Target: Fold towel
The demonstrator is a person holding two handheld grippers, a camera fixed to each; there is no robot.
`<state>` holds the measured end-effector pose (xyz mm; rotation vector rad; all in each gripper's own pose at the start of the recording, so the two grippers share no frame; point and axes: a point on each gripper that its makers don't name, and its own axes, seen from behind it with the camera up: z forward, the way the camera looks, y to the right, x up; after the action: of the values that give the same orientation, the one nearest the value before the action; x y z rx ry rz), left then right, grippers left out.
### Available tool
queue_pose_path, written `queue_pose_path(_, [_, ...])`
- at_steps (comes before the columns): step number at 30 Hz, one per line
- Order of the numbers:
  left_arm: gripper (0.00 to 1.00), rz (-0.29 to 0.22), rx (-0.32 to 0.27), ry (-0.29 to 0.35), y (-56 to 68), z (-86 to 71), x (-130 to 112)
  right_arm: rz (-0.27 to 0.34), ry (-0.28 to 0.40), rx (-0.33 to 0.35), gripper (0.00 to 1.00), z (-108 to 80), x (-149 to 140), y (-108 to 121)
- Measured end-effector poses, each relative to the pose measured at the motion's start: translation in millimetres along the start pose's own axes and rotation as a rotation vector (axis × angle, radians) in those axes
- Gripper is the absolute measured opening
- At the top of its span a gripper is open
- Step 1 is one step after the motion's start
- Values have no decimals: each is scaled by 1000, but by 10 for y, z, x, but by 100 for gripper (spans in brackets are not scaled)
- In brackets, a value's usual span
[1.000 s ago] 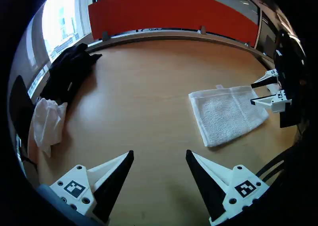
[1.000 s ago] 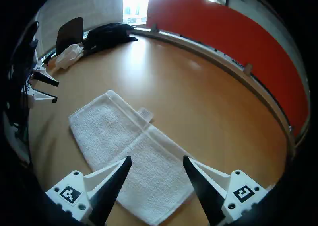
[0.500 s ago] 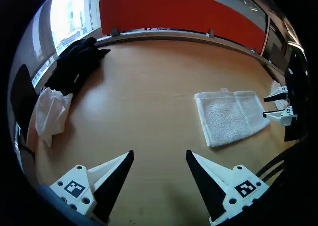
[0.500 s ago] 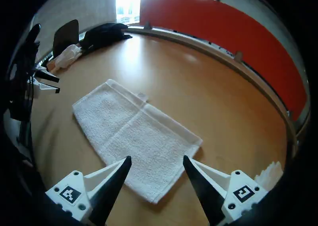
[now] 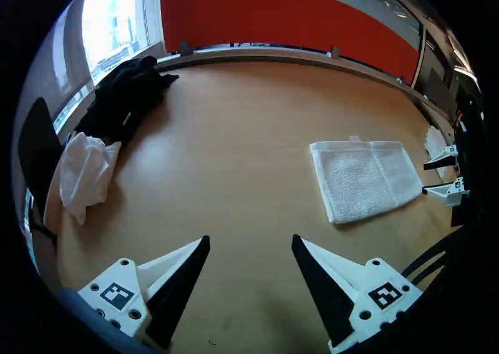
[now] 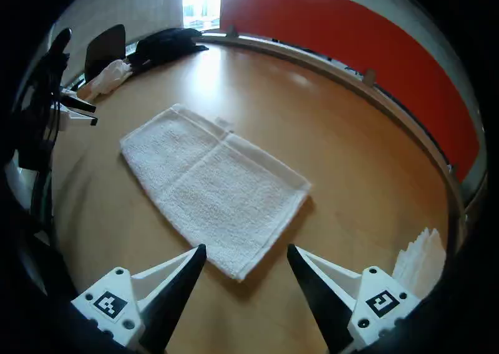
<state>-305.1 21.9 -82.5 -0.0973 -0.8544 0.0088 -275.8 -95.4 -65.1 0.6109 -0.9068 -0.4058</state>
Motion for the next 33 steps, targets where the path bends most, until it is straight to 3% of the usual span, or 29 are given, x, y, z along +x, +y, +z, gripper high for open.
queue_pose_path(13, [97,4,3,-8,-29,-23,-69,3,-28,27,95,-67,-244,-24])
queue_pose_path(21, [97,12,1,-9,-11,-29,-80,-1,-39,63,72,-47,-307,-78])
queue_pose_path(29, [98,11,2,-7,-18,-32,-82,13,-53,107,42,-9,-359,-124])
queue_pose_path(33, [97,13,3,-8,-17,-28,-81,13,-55,117,32,18,-362,-128])
